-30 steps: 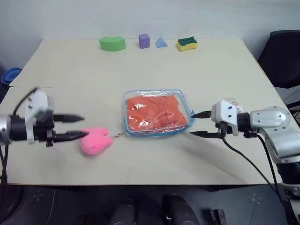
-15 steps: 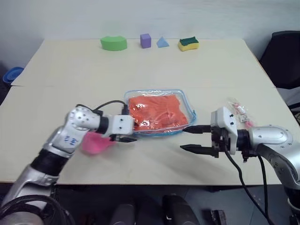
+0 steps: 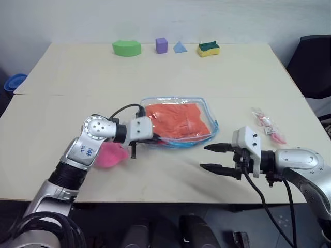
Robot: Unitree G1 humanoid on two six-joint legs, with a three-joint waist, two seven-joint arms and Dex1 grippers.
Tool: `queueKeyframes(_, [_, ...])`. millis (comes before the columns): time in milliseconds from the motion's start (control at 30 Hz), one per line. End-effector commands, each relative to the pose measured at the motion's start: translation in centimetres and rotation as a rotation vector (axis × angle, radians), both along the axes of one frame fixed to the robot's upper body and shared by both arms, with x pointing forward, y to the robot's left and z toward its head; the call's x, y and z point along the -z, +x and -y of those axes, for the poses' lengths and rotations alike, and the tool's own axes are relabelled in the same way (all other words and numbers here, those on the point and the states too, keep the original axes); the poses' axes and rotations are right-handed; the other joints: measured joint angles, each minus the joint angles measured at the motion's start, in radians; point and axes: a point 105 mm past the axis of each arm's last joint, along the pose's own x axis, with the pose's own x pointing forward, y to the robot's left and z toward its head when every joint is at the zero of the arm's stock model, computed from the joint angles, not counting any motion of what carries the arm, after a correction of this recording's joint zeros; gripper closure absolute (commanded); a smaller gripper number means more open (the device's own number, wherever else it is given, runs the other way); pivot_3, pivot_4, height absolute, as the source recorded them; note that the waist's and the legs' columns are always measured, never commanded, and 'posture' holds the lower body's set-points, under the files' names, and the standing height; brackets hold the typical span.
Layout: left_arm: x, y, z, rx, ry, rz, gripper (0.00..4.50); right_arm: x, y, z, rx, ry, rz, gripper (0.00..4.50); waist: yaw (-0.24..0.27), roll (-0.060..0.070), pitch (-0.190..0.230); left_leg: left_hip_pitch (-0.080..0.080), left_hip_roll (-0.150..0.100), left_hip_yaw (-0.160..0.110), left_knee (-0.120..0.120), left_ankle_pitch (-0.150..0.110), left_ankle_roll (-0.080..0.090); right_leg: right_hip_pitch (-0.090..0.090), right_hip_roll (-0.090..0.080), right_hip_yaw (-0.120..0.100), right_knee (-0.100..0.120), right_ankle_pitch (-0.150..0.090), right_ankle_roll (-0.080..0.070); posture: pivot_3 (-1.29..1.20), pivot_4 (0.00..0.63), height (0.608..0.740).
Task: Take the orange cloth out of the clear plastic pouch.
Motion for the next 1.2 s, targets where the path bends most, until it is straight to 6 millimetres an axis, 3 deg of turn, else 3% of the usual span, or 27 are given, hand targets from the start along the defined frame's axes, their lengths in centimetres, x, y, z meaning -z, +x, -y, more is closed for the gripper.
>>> queueKeyframes(33, [-2.2, -0.1, 0.0, -0.034, -0.096, -0.020, 4.50, 0.2, 1.2, -0.2, 0.023, -0.038, 0.072, 1.85, -0.002, 0.000, 0.000, 0.000, 0.000, 0.000, 0.000, 0.000, 0.000, 0.000, 0.000, 0.000, 0.000, 0.000, 0.000, 0.00, 0.150, 0.740])
queueKeyframes(100, [-1.7, -0.1, -0.1, -0.048, -0.080, -0.021, 4.50, 0.4, 2.1, -0.7, 0.025, -0.060, 0.123, 2.33, -0.005, 0.000, 0.000, 0.000, 0.000, 0.000, 0.000, 0.001, -0.002, 0.000, 0.000, 0.000, 0.000, 0.000, 0.000, 0.00, 0.150, 0.740])
queueKeyframes(233, [-1.1, -0.4, -0.1, -0.054, -0.068, -0.026, 4.50, -0.2, 4.4, -2.2, 0.037, -0.081, 0.256, 3.75, -0.008, 0.000, 0.000, 0.001, 0.000, 0.001, 0.000, 0.001, -0.003, -0.001, 0.001, 0.001, 0.001, 0.000, 0.000, 0.00, 0.150, 0.740])
queueKeyframes(367, [-1.2, -0.3, 0.0, -0.065, -0.076, -0.026, 4.50, -0.2, 5.8, -3.1, 0.015, -0.142, 0.355, 3.75, -0.004, 0.000, 0.000, 0.001, 0.000, 0.001, 0.000, 0.001, -0.003, -0.001, 0.000, 0.001, 0.000, 0.000, 0.000, 0.00, 0.150, 0.740])
queueKeyframes(500, [-1.0, -0.3, 0.2, -0.067, -0.079, -0.024, 4.50, 1.0, 7.0, -3.6, -0.030, -0.271, 0.462, 2.84, -0.003, 0.000, 0.000, 0.000, -0.001, 0.000, 0.000, 0.001, -0.004, -0.001, 0.000, 0.000, 0.000, 0.000, 0.000, 0.00, 0.150, 0.740])
queueKeyframes(767, [-1.1, -0.8, 0.7, -0.052, -0.091, -0.022, 4.50, 0.4, 9.4, -4.2, -0.005, -0.342, 0.636, 0.12, -0.008, 0.000, 0.000, 0.001, 0.000, 0.001, 0.000, 0.001, -0.004, -0.001, 0.001, 0.001, 0.000, 0.000, 0.000, 0.00, 0.150, 0.740])
queueKeyframes(1033, [-1.2, -0.9, 0.9, -0.048, -0.095, -0.024, 4.50, 1.8, 9.3, -4.9, -0.147, -0.490, 0.767, 0.05, -0.008, 0.000, 0.000, 0.000, 0.000, 0.001, 0.000, 0.001, -0.004, -0.002, 0.001, 0.001, 0.000, 0.000, 0.000, 0.00, 0.150, 0.740])
queueKeyframes(1200, [-1.2, -1.4, 1.4, -0.025, -0.103, -0.031, 4.50, 2.3, 9.6, -6.5, -0.233, -0.555, 0.848, 0.05, -0.013, 0.000, 0.000, 0.001, 0.000, 0.001, 0.000, 0.001, -0.004, -0.002, 0.001, 0.001, 0.001, 0.000, 0.000, 0.00, 0.150, 0.740])
